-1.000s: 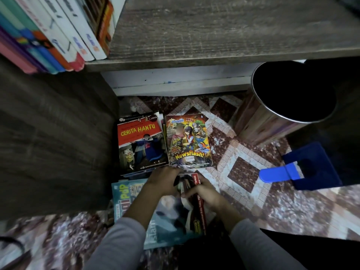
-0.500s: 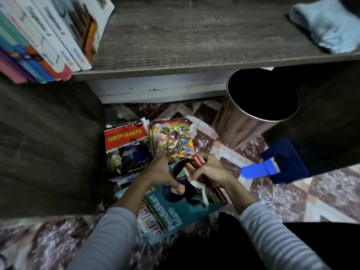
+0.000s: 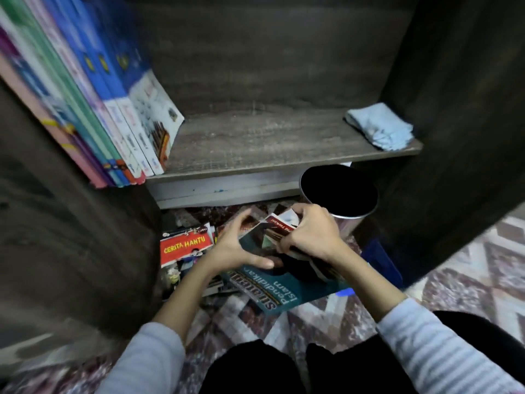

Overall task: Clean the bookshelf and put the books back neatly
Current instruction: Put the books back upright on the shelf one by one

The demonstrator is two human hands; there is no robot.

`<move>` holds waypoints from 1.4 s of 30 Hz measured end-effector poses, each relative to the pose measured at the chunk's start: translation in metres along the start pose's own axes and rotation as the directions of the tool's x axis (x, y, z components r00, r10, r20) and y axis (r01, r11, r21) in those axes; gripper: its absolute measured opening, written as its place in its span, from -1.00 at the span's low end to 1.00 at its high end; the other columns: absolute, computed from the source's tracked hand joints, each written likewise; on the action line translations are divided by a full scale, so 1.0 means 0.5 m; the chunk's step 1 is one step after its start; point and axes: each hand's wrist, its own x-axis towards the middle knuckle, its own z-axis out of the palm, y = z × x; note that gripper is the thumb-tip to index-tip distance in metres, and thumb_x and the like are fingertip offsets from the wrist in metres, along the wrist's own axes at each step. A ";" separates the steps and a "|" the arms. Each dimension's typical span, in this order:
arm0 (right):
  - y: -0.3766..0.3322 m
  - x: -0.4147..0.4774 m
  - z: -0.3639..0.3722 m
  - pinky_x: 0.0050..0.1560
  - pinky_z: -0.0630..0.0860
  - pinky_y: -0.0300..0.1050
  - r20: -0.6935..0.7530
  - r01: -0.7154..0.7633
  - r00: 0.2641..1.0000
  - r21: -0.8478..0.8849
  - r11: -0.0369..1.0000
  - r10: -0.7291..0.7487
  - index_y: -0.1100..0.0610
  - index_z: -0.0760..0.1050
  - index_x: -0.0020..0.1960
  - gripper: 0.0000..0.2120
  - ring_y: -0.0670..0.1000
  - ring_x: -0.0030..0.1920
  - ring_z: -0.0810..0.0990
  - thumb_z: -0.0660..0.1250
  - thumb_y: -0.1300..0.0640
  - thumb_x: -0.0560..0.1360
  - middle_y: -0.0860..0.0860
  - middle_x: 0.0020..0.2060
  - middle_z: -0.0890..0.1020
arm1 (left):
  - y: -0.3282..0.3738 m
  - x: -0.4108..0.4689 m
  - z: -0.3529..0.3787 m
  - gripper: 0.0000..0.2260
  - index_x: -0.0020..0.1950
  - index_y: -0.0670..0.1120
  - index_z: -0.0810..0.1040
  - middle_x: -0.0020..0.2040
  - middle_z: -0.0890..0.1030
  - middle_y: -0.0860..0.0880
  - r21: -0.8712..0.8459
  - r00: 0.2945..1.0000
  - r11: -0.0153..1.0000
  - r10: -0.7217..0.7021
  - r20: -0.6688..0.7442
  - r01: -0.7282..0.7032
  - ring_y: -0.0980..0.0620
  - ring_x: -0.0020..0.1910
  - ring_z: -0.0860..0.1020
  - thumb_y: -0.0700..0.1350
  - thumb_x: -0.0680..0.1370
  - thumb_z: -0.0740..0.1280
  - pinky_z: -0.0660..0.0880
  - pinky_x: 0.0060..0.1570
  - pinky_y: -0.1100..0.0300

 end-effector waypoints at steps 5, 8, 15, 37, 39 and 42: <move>-0.037 -0.040 -0.104 -0.25 0.45 -0.06 -0.146 0.086 0.983 -0.144 0.986 -0.107 0.15 0.52 -0.18 -0.60 0.15 -0.17 0.56 0.55 0.03 0.07 0.04 -0.32 0.60 | 0.066 -0.063 -0.009 -0.33 0.31 -0.13 0.43 -0.01 0.65 -0.13 -0.754 0.932 0.603 -0.361 0.033 0.260 -0.14 -0.03 0.59 0.14 0.29 0.45 0.44 0.15 -0.06; -0.061 -0.064 -0.152 -0.23 0.48 -0.01 -0.188 0.147 0.964 -0.204 0.968 -0.186 0.18 0.48 -0.21 -0.64 0.17 -0.21 0.54 0.52 0.07 0.10 0.06 -0.35 0.58 | 0.098 -0.065 0.004 -0.35 0.35 -0.15 0.37 0.34 0.40 -0.30 -0.852 0.861 0.333 -0.453 0.232 0.405 -0.44 0.36 0.22 0.25 0.41 0.27 -0.13 0.28 -0.45; -0.106 -0.131 -0.234 -0.41 0.17 -0.05 -0.248 0.320 0.869 -0.379 0.868 -0.428 0.10 0.21 -0.36 -0.66 0.25 -0.27 0.46 0.42 0.14 0.20 0.06 -0.44 0.45 | 0.222 -0.068 0.046 -0.28 0.35 -0.14 0.41 0.20 0.51 -0.30 -0.881 0.901 0.307 -0.359 0.242 0.359 -0.39 0.08 0.49 0.31 0.37 0.36 0.39 0.01 -0.40; -0.121 -0.040 -0.323 -0.36 0.45 -0.14 -0.259 0.558 0.345 -0.716 0.419 -0.902 0.16 0.55 -0.19 -0.67 0.09 -0.32 0.58 0.08 0.17 0.19 0.01 -0.26 0.64 | 0.439 0.031 -0.020 -0.66 -0.22 -0.16 0.56 -0.38 0.60 -0.15 -0.867 0.987 0.475 0.037 -0.156 -0.154 -0.08 -0.46 0.58 0.10 0.45 0.21 0.49 -0.41 0.24; -0.089 -0.007 -0.301 -0.34 0.49 -0.12 -0.254 0.578 0.370 -0.690 0.435 -0.894 0.19 0.57 -0.16 -0.67 0.10 -0.29 0.59 0.07 0.18 0.26 0.04 -0.21 0.65 | 0.421 0.077 -0.018 -0.68 -0.18 -0.17 0.57 -0.35 0.62 -0.15 -0.864 0.988 0.482 0.014 -0.157 -0.144 -0.08 -0.43 0.60 0.07 0.45 0.22 0.49 -0.36 0.23; -0.039 0.035 -0.262 -0.24 0.55 -0.11 -0.280 0.602 0.372 -0.653 0.460 -0.885 0.21 0.59 -0.05 -0.69 0.09 -0.15 0.64 0.15 0.19 0.32 0.06 -0.05 0.67 | 0.401 0.137 -0.009 -0.63 0.00 -0.19 0.59 -0.18 0.63 -0.20 -0.845 0.985 0.516 -0.006 -0.170 -0.143 -0.14 -0.27 0.60 0.07 0.40 0.24 0.50 -0.20 0.16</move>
